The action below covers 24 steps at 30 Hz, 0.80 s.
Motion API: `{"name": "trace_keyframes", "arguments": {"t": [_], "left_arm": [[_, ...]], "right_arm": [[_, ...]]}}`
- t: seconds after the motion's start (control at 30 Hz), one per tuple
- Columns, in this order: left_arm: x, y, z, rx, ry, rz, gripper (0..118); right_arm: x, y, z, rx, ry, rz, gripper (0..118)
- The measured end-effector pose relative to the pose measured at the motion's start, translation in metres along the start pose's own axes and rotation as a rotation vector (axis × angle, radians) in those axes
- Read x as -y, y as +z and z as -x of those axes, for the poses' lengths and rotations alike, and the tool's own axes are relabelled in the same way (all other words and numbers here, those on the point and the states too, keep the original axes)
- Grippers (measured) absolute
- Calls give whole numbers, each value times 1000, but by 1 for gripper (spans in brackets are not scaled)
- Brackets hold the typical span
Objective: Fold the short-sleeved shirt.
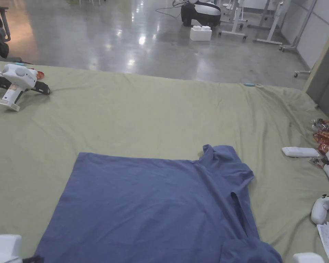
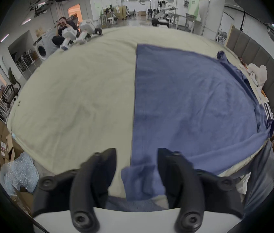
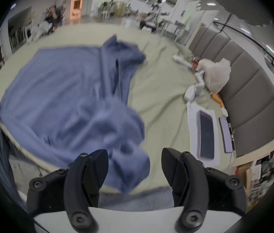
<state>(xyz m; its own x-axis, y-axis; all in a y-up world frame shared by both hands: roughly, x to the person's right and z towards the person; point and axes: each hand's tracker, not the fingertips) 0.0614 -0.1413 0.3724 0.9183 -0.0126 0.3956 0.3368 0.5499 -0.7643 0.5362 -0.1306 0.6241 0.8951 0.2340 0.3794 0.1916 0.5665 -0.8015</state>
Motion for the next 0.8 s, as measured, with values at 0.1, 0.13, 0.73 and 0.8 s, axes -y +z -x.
{"name": "trace_keyframes", "arguments": {"t": [0.1,0.13,0.73,0.8], "left_arm": [[-25,14,-8,22,14,-125,62],[-33,16,-9,27,15,-182,62],[-87,63,-70,-43,-27,-817,0],[-85,69,-75,-37,-29,-835,0]], "right_arm": [[-24,15,-3,0,-90,-183,73],[-32,18,-2,0,-113,-251,74],[-108,55,72,7,-236,-849,2],[-109,57,77,10,-234,-859,2]]}}
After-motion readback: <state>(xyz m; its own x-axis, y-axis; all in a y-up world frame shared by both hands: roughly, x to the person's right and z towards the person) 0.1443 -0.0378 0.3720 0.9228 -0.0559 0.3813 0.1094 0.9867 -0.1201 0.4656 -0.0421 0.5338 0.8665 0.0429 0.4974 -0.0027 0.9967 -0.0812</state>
